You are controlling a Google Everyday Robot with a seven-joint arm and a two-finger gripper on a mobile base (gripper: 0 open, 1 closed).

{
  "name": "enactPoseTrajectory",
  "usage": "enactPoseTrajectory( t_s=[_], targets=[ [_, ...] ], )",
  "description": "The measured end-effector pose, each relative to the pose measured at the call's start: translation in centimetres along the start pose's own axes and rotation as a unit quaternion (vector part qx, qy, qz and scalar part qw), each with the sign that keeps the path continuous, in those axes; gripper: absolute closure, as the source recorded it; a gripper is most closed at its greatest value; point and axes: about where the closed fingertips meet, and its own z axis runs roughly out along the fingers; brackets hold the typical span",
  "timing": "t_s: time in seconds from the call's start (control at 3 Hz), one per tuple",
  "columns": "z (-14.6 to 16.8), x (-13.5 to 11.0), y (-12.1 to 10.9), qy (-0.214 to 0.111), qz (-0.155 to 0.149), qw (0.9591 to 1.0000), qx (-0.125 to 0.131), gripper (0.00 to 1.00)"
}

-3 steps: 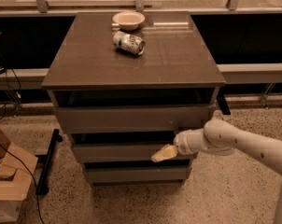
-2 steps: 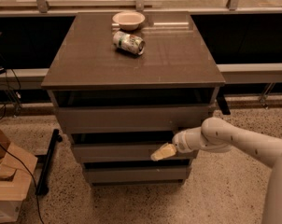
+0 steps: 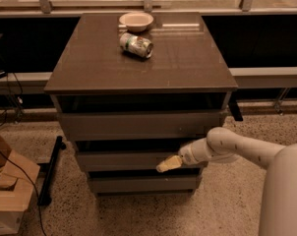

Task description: Open middle drawer

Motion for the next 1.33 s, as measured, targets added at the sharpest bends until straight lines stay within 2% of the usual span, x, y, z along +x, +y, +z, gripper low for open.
enactPoseTrajectory(
  t_s=[0.67, 1.0, 1.33],
  targets=[
    [-0.76, -0.70, 0.30, 0.000, 0.000, 1.0000, 0.000, 0.63],
    [-0.82, -0.84, 0.26, 0.000, 0.000, 1.0000, 0.000, 0.47],
    [-0.82, -0.84, 0.26, 0.000, 0.000, 1.0000, 0.000, 0.25]
  ],
)
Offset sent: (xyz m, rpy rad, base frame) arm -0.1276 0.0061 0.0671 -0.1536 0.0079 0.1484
